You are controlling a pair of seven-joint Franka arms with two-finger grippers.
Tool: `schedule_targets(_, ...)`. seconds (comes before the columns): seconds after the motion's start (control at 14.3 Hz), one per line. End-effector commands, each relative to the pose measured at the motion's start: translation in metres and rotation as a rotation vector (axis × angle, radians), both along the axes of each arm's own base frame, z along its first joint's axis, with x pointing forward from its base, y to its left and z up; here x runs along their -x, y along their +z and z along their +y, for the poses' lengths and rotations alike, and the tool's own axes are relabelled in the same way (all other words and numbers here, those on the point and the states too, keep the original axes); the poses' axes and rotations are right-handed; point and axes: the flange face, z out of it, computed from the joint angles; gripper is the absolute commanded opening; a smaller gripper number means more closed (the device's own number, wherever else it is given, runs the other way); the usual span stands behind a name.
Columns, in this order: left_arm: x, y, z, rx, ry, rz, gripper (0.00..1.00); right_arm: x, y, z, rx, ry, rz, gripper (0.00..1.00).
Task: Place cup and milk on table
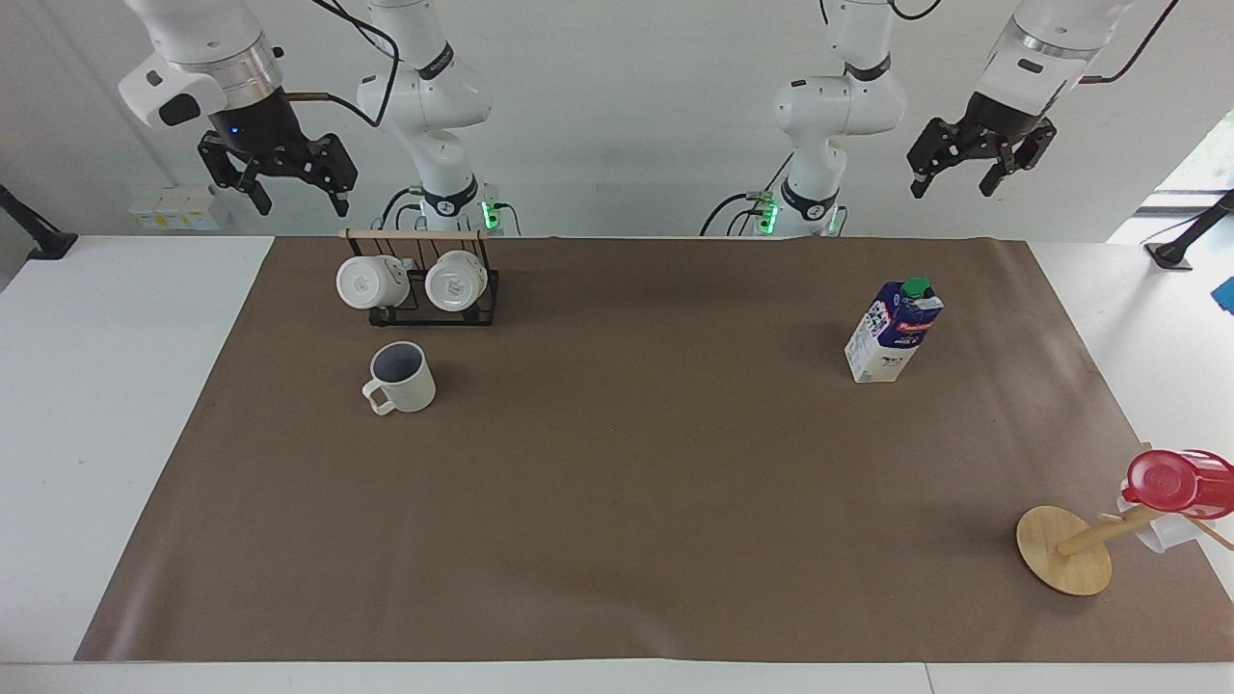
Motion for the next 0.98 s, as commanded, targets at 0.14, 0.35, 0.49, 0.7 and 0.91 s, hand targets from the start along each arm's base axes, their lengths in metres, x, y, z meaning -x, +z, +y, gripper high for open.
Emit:
schedule_targets(0.14, 0.0048, 0.0058, 0.0022, 0.008, 0.012, 0.003, 1.0, 0.0083, -0.0024, -0.0028, -0.009, -0.004, -0.003, 1.0)
schedule_targets(0.35, 0.0048, 0.0058, 0.0022, 0.008, 0.01, 0.003, 1.0, 0.0094, -0.0027, -0.0028, -0.011, -0.005, -0.005, 1.0)
schedule_targets(0.49, 0.0047, 0.0059, 0.0022, 0.008, 0.01, 0.001, 1.0, 0.0124, -0.0054, -0.0022, -0.012, -0.005, 0.0, 1.0)
schedule_targets(0.7, 0.0048, 0.0058, 0.0022, 0.008, 0.012, 0.003, 1.0, 0.0141, -0.0057, -0.0009, -0.013, -0.002, 0.0, 1.0)
schedule_targets(0.91, 0.0047, 0.0059, 0.0022, 0.008, 0.012, 0.001, 1.0, 0.0146, -0.0057, -0.0009, -0.013, -0.003, 0.0, 1.0)
